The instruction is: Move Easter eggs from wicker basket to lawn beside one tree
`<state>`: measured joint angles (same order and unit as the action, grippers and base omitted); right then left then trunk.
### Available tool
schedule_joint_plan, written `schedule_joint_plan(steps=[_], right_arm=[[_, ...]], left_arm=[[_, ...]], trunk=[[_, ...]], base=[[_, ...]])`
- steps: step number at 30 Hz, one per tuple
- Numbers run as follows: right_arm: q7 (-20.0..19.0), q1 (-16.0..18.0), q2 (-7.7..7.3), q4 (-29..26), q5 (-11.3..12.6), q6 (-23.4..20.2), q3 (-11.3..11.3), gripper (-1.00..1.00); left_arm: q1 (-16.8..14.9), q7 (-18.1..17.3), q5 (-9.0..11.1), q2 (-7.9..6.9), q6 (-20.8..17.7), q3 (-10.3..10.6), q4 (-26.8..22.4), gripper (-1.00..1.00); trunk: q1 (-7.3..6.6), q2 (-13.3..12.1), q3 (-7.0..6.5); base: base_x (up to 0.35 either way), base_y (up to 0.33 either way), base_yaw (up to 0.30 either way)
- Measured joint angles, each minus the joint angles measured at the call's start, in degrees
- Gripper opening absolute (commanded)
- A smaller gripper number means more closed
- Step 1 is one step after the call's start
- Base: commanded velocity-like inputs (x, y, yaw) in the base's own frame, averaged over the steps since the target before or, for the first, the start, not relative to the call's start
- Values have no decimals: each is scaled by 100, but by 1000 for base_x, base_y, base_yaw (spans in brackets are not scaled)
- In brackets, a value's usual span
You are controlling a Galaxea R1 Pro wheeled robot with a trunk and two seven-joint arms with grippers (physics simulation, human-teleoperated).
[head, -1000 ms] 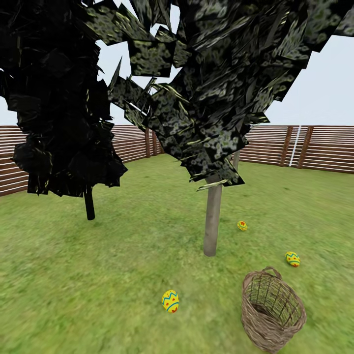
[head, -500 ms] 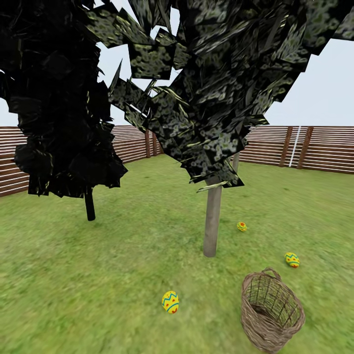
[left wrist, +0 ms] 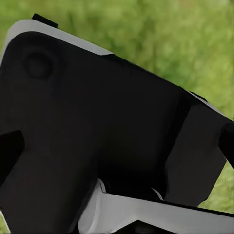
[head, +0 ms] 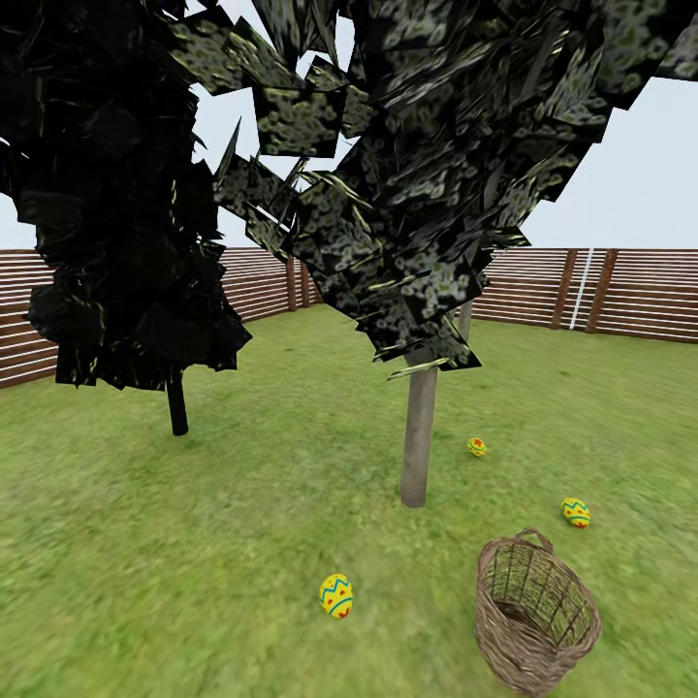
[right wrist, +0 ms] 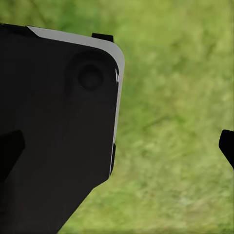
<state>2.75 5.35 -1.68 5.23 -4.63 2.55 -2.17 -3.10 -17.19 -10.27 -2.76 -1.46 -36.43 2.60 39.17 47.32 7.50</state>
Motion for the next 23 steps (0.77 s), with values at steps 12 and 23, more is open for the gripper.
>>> schedule_joint_plan(steps=[12,23], right_arm=[[3,0,0,-1,0,0,1,100],[0,0,0,0,-1,0,1,100]], left_arm=[[0,1,0,-39,1,2,3,100],[0,1,0,-38,1,2,3,100]], trunk=[[0,0,0],[0,0,0]], base=[[0,0,0],[0,0,0]])
